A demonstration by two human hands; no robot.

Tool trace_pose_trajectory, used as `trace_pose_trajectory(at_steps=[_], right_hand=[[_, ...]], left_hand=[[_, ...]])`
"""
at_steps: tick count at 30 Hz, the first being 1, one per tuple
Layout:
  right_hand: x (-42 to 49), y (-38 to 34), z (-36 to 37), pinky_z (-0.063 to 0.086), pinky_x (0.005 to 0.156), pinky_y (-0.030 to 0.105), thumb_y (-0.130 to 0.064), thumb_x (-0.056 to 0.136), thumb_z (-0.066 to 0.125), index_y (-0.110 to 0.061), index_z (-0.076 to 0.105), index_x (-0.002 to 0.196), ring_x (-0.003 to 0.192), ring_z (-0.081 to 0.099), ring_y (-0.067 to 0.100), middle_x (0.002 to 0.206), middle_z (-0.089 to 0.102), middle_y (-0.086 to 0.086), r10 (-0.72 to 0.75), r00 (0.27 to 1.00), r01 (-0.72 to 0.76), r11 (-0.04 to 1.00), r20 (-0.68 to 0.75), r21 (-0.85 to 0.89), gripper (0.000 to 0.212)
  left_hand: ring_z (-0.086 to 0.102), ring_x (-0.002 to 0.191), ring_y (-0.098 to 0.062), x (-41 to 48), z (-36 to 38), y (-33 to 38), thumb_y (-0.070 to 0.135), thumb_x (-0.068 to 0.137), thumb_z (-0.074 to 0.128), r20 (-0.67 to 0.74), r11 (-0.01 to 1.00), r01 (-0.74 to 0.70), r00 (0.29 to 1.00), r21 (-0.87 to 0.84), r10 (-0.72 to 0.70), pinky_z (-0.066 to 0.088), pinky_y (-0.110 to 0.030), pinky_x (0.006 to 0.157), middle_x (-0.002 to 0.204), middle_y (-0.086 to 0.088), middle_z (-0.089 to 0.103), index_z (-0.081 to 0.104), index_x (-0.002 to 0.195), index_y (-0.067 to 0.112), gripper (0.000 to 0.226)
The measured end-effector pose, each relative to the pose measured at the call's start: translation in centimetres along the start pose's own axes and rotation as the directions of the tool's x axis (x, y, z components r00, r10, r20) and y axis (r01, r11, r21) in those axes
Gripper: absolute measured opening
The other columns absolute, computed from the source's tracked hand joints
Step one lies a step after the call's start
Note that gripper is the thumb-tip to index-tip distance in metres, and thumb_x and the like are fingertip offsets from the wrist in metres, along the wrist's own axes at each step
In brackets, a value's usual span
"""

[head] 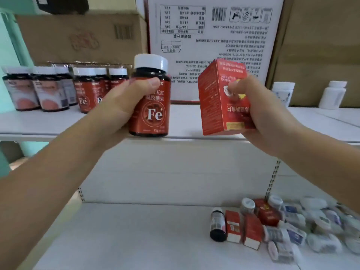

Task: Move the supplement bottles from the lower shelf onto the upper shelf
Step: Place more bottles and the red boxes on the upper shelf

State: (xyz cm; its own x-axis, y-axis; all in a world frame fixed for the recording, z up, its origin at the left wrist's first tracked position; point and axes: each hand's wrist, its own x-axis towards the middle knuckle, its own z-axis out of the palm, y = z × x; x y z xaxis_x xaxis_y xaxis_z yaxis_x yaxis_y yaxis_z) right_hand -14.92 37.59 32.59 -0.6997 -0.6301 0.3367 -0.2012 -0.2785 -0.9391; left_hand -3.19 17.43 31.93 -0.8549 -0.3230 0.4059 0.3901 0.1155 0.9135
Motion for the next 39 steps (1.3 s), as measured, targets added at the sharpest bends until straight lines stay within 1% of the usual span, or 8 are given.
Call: trace_pose_trajectory(at_steps=[7, 11, 16, 23, 27, 32, 35, 39], right_hand=[[13.2, 2.4, -1.6, 0.059, 0.074, 0.034, -0.011, 0.088, 0.068, -0.028, 0.04, 0.129, 0.089, 0.069, 0.018, 0.111, 0.062, 0.002, -0.105, 0.986, 0.132, 0.964, 0.126, -0.231, 0.052], [19.3, 5.7, -1.6, 0.058, 0.083, 0.038, -0.014, 0.086, 0.071, -0.028, 0.034, 0.134, 0.092, 0.067, 0.02, 0.105, 0.057, -0.009, -0.069, 0.987, 0.12, 0.92, 0.147, -0.372, 0.062], [23.1, 8.1, 0.0, 0.058, 0.084, 0.04, -0.007, 0.091, 0.064, -0.022, 0.028, 0.14, 0.085, 0.064, 0.01, 0.102, 0.056, -0.012, -0.049, 0.993, 0.083, 0.945, 0.111, -0.316, 0.063], [23.9, 9.5, 0.0, 0.057, 0.075, 0.027, -0.014, 0.088, 0.068, -0.035, 0.027, 0.138, 0.101, 0.062, 0.007, 0.117, 0.056, -0.01, -0.097, 0.99, 0.128, 0.912, 0.098, -0.389, 0.068], [23.9, 10.1, 0.0, 0.056, 0.087, 0.034, -0.016, 0.087, 0.07, -0.034, 0.027, 0.142, 0.106, 0.063, 0.012, 0.12, 0.056, -0.011, -0.115, 0.988, 0.147, 0.916, 0.105, -0.373, 0.072], [23.8, 10.1, 0.1, 0.054, 0.087, 0.032, -0.016, 0.086, 0.07, -0.03, 0.025, 0.144, 0.109, 0.061, 0.013, 0.129, 0.053, -0.002, -0.118, 0.986, 0.155, 0.904, 0.117, -0.399, 0.074], [23.7, 9.7, 0.0, 0.043, 0.101, 0.034, -0.021, 0.083, 0.074, -0.022, 0.026, 0.143, 0.121, 0.048, 0.015, 0.139, 0.042, 0.003, -0.252, 0.967, 0.222, 0.78, 0.032, -0.585, 0.077], [21.7, 7.1, 0.9, 0.037, 0.075, 0.008, -0.015, 0.082, 0.068, -0.027, 0.045, 0.111, 0.089, 0.047, -0.001, 0.115, 0.049, -0.001, -0.461, 0.874, 0.417, 0.546, 0.154, -0.727, 0.038]], left_hand=[[0.073, 0.073, -0.013, 9.3, -3.2, 0.5, 0.032, 0.063, 0.074, -0.076, 0.971, 0.051, 0.997, 0.233, -0.034, 0.057, -0.025, 0.061, 0.079, 0.003, 0.076, 0.066, 0.096, 0.018, 0.037], [0.073, 0.093, -0.021, 13.4, -5.7, -1.3, 0.027, 0.068, 0.084, -0.1, 0.903, 0.142, 0.989, 0.406, -0.11, 0.055, -0.037, 0.089, 0.095, 0.001, 0.076, 0.067, 0.103, 0.021, 0.039], [0.072, 0.089, -0.007, 15.6, -7.1, -2.0, 0.022, 0.086, 0.068, -0.083, 0.832, 0.167, 0.986, 0.529, -0.145, 0.055, -0.014, 0.064, 0.094, 0.01, 0.076, 0.063, 0.104, 0.028, 0.02], [0.07, 0.077, 0.005, 15.5, -8.6, -3.1, 0.012, 0.087, 0.067, 0.027, 0.819, 0.086, 0.992, 0.568, -0.122, 0.051, -0.009, 0.064, 0.083, 0.02, 0.075, 0.064, 0.102, 0.029, 0.023], [0.07, 0.095, -0.001, 15.2, -9.7, -2.7, 0.025, 0.08, 0.077, 0.033, 0.761, 0.06, 0.994, 0.647, -0.106, 0.055, -0.019, 0.083, 0.101, 0.015, 0.075, 0.065, 0.11, 0.032, 0.033], [0.07, 0.094, -0.008, 14.9, -10.6, -2.3, 0.053, 0.058, 0.079, -0.014, 0.692, 0.063, 0.997, 0.719, -0.076, 0.053, -0.03, 0.083, 0.099, 0.01, 0.074, 0.064, 0.107, 0.032, 0.055], [0.071, 0.092, -0.01, 14.9, -10.5, -2.2, 0.041, 0.069, 0.083, -0.03, 0.706, 0.082, 0.996, 0.703, -0.085, 0.054, -0.032, 0.082, 0.097, 0.007, 0.074, 0.065, 0.107, 0.027, 0.044], [0.069, 0.09, -0.005, 14.6, -10.6, -0.5, 0.029, 0.074, 0.081, -0.046, 0.633, 0.077, 0.997, 0.77, -0.066, 0.054, -0.021, 0.073, 0.101, 0.008, 0.072, 0.06, 0.111, 0.032, 0.043]])
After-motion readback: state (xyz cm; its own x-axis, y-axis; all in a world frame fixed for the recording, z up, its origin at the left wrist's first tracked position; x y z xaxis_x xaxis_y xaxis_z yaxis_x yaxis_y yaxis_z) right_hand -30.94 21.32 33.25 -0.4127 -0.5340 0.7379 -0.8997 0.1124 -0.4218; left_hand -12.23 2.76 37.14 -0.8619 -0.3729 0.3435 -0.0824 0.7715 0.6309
